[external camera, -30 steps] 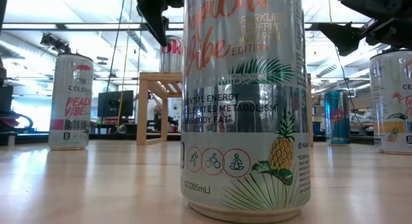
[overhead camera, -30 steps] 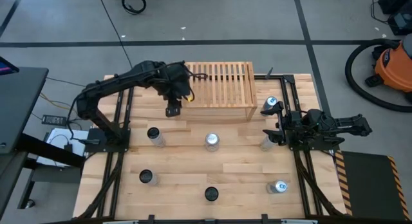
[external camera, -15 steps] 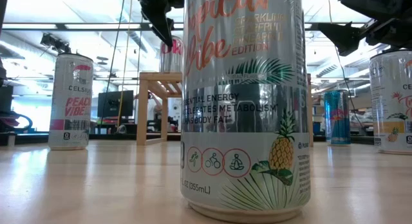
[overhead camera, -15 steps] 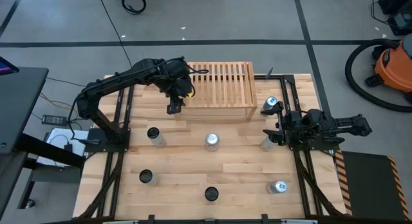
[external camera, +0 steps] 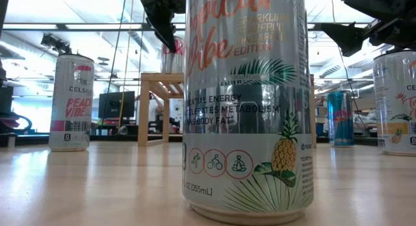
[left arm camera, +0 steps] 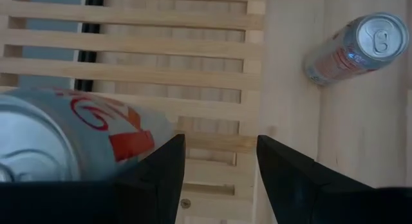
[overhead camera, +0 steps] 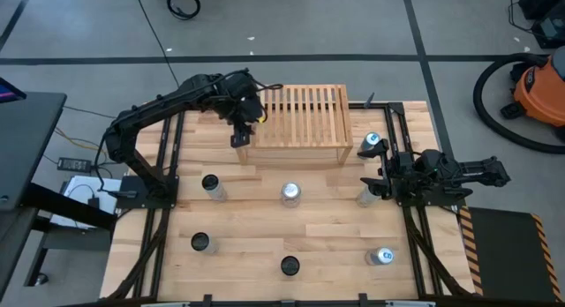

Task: Place canned beverage on shelf
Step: Put the top red-silver soda can on the shelf

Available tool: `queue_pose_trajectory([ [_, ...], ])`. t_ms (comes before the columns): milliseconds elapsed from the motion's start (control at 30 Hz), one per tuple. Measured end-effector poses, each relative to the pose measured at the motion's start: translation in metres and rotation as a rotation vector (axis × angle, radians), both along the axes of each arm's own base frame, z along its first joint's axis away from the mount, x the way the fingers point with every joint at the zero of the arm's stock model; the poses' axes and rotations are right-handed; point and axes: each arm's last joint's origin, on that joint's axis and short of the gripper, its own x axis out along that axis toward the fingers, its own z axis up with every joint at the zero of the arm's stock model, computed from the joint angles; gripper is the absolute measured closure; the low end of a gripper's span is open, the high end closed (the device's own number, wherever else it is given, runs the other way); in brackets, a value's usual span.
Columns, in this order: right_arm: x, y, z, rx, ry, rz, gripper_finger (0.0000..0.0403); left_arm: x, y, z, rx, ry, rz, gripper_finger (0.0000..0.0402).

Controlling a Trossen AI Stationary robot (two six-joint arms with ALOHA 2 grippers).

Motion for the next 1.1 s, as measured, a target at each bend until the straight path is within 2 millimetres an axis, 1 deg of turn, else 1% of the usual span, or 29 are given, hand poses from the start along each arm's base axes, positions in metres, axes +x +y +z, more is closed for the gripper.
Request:
queue_pose_trajectory([
  [467, 0.000, 0.000, 0.000, 0.000, 0.000, 0.000, 0.0010, -0.008, 0.016, 0.000, 0.008, 0.004, 0.031, 0.0210],
  [600, 0.000, 0.000, 0.000, 0.000, 0.000, 0.000, 0.0010, -0.007, 0.025, -0.004, 0.011, 0.009, 0.045, 0.0210],
  [700, 0.000, 0.000, 0.000, 0.000, 0.000, 0.000, 0.0010, -0.003, 0.031, -0.010, 0.015, 0.014, 0.050, 0.0210],
  [867, 0.000, 0.000, 0.000, 0.000, 0.000, 0.000, 0.0010, 0.000, 0.037, -0.019, 0.008, 0.050, 0.050, 0.0210],
  [1100, 0.000, 0.000, 0.000, 0.000, 0.000, 0.000, 0.0010, -0.002, 0.038, -0.018, 0.008, 0.052, 0.075, 0.0210],
])
